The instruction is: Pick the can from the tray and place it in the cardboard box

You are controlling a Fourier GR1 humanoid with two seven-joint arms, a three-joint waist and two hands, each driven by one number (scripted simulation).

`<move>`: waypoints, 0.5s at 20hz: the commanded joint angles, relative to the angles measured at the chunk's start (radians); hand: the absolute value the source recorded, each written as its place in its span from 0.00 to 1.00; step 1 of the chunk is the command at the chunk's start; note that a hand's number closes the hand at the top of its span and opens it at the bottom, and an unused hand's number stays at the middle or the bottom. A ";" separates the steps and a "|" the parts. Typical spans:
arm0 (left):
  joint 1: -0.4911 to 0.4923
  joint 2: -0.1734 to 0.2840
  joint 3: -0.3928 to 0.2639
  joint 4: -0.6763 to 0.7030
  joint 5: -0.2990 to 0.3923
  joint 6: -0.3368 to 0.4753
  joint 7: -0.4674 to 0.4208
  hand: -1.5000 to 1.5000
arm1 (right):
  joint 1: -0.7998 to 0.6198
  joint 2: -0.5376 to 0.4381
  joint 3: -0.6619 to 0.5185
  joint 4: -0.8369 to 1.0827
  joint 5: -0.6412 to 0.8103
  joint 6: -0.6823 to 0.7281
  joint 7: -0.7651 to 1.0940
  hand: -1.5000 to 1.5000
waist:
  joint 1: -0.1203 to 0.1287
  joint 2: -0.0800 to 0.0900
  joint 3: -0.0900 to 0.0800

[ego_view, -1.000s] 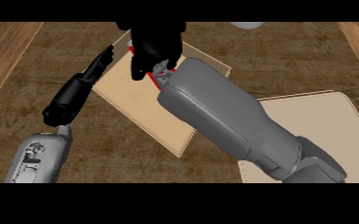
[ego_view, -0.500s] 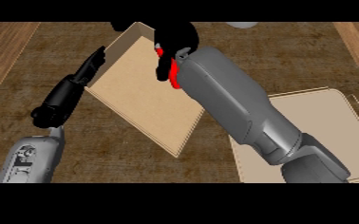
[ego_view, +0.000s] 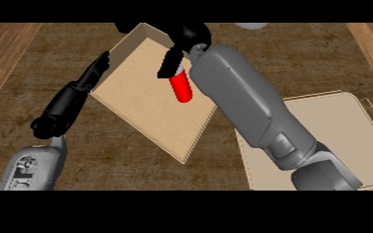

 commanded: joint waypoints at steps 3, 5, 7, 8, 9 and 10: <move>-0.003 -0.008 0.005 0.002 -0.001 0.012 0.008 0.50 | 0.073 0.005 -0.284 -0.101 -0.255 -0.226 -0.117 0.00 | -0.007 0.004 0.003; 0.001 -0.013 -0.013 -0.015 -0.014 0.013 0.011 0.50 | 0.081 0.005 -0.318 -0.115 -0.340 -0.268 -0.100 0.00 | 0.003 -0.002 0.001; -0.023 -0.035 -0.023 0.014 -0.037 0.041 0.018 0.50 | 0.109 0.005 -0.331 -0.078 -0.370 -0.313 -0.141 0.00 | -0.002 0.003 -0.001; -0.008 -0.003 0.015 0.007 0.007 0.003 -0.007 0.50 | 0.130 0.005 -0.335 -0.060 -0.381 -0.345 -0.178 0.00 | 0.006 0.003 -0.001; 0.028 -0.043 -0.029 -0.030 -0.033 0.041 0.011 0.50 | 0.162 0.005 -0.374 -0.058 -0.363 -0.314 -0.205 0.00 | -0.010 -0.002 -0.001; 0.002 -0.009 0.003 0.057 -0.046 0.037 -0.062 0.50 | 0.131 -0.001 -0.396 -0.046 -0.371 -0.304 -0.223 0.00 | -0.016 0.001 -0.002</move>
